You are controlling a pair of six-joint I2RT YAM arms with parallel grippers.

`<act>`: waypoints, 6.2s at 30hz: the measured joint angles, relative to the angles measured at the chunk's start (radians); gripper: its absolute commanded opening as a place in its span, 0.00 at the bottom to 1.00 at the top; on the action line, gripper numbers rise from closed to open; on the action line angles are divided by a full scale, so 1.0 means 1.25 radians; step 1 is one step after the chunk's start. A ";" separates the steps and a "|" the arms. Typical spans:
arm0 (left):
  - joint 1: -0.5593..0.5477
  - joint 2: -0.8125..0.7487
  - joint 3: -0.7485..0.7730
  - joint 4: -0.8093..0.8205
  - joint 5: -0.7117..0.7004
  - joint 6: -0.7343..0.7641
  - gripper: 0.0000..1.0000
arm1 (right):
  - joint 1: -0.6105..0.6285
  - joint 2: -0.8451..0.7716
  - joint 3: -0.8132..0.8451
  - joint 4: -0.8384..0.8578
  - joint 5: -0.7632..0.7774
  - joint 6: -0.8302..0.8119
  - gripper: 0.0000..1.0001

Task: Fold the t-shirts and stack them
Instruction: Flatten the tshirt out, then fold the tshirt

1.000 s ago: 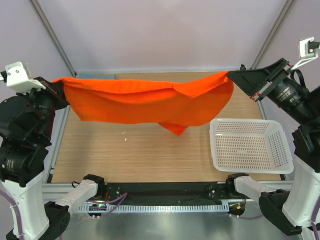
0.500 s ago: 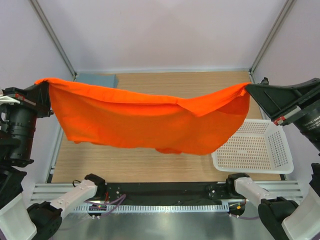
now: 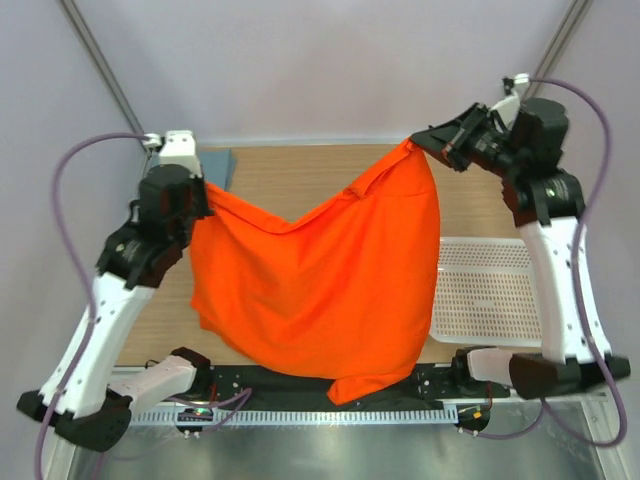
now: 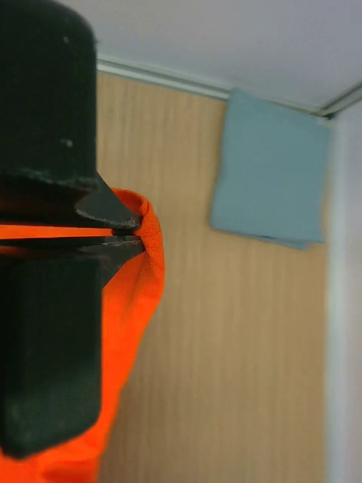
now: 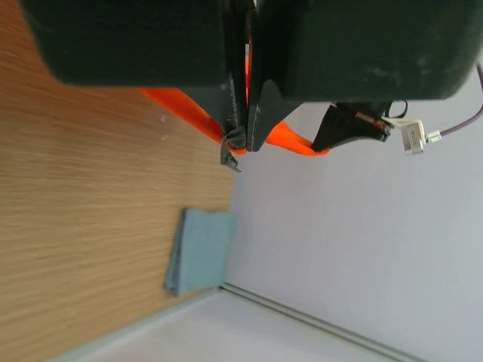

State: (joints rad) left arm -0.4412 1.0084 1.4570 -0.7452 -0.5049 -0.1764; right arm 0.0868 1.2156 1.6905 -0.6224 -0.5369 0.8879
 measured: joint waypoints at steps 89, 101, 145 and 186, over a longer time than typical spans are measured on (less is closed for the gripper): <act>0.484 0.744 0.014 -0.162 0.557 -0.110 0.02 | 0.004 0.292 -0.370 -0.208 0.050 -0.287 0.01; 0.484 0.777 0.005 -0.162 0.556 -0.110 0.03 | 0.004 0.304 -0.399 -0.172 0.078 -0.291 0.01; 0.464 0.710 -0.032 -0.079 0.657 -0.213 0.38 | 0.055 0.590 -0.125 -0.264 0.168 -0.398 0.58; 0.465 0.707 -0.136 -0.043 0.460 -0.229 0.18 | 0.167 0.370 -0.373 -0.274 0.219 -0.397 0.62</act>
State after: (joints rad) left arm 0.1398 1.8923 1.2865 -0.7994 0.0700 -0.4629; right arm 0.2955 1.6779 1.2243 -0.9653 -0.2634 0.3912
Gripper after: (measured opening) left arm 0.191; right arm 0.619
